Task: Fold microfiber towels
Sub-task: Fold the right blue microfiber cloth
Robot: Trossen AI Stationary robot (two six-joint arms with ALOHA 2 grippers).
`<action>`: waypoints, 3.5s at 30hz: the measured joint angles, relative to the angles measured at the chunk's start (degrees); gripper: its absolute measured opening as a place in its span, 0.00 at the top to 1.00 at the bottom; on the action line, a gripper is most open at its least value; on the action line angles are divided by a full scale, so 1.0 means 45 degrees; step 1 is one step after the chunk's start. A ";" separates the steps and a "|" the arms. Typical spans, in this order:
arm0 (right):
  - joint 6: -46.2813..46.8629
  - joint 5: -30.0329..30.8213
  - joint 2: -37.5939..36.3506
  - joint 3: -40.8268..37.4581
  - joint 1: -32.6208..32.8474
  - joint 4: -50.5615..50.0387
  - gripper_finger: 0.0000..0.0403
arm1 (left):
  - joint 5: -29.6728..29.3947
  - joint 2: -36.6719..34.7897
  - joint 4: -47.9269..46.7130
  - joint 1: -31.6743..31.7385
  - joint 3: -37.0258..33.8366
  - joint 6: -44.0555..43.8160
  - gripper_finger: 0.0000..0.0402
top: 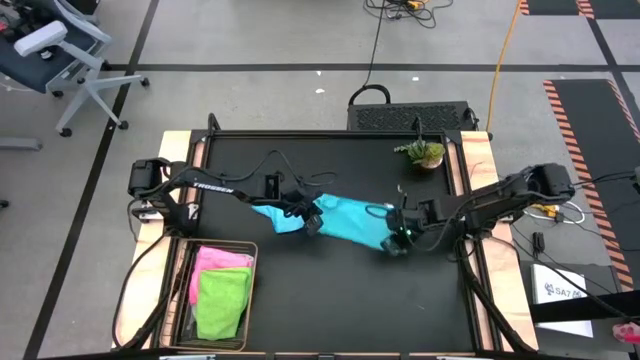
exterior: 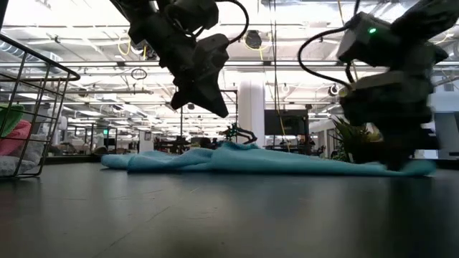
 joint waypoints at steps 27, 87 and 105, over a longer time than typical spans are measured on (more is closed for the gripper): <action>0.3225 0.0140 -0.3032 -0.0078 0.3118 -0.3136 1.00 | 0.0562 0.2433 -0.1277 -0.0533 0.0018 0.0114 0.99; 0.2197 -0.0191 0.0241 -0.0083 0.2963 0.2222 1.00 | -0.1727 0.0935 -0.6131 0.2534 0.0102 -0.0160 0.99; 0.1891 -0.0239 0.0226 -0.0058 0.2885 0.1823 1.00 | -0.1210 0.0498 -0.2310 0.0058 0.0442 -0.0411 0.99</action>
